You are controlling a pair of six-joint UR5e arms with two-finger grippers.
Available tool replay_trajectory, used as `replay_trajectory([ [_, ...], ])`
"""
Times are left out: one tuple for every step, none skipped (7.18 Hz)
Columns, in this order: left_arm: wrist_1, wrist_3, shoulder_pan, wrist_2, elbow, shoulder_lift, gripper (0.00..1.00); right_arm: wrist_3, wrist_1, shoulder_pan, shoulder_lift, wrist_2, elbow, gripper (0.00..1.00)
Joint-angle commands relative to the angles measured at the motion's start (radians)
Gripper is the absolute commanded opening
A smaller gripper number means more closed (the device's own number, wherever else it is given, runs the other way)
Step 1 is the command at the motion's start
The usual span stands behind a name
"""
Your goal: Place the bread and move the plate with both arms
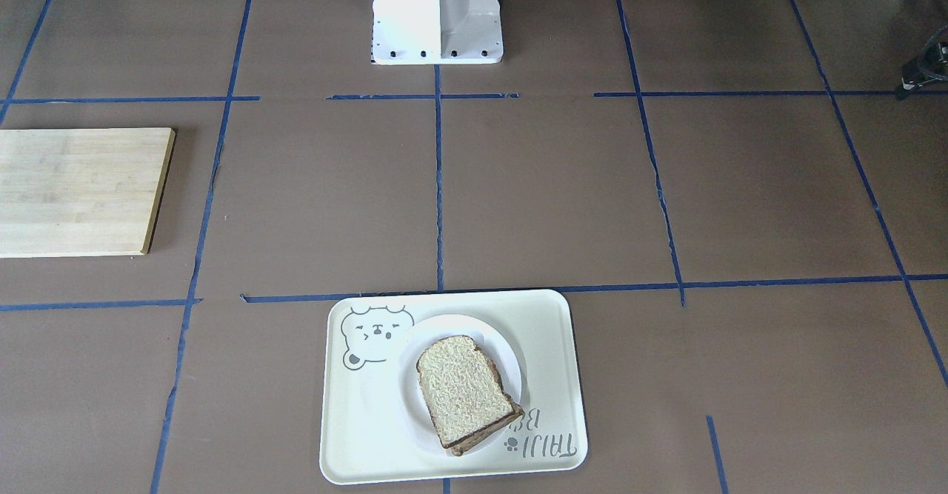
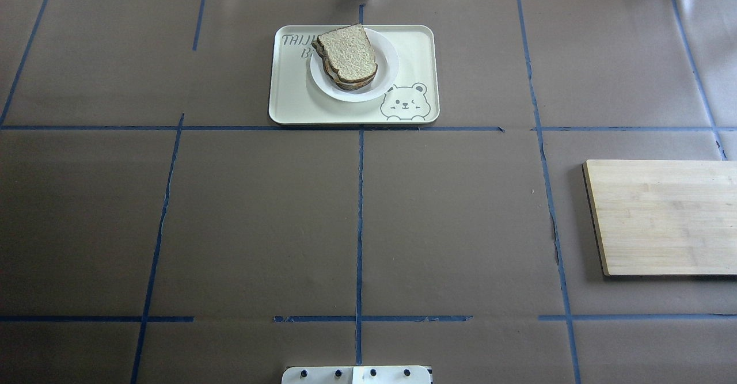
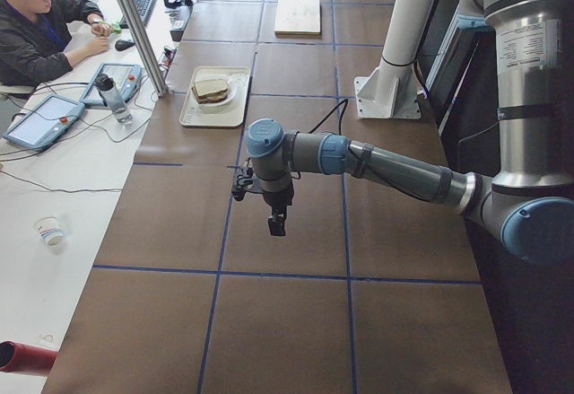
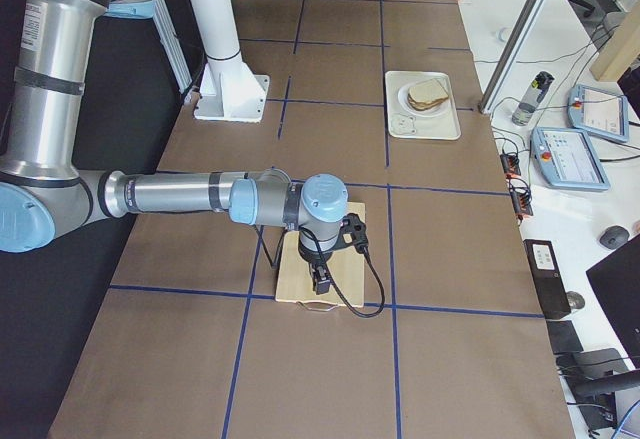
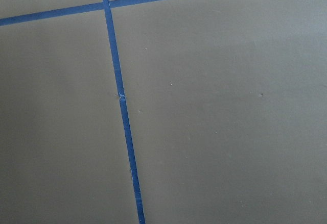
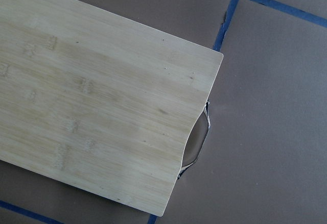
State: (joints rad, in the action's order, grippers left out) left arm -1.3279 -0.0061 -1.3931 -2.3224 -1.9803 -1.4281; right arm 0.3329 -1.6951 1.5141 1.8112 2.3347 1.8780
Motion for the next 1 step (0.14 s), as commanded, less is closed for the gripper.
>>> replay_trajectory([
  [0.001,0.000,0.000,0.000,0.000,0.000,1.00,0.000,0.000,0.000,-0.001,0.000,0.000,1.00],
])
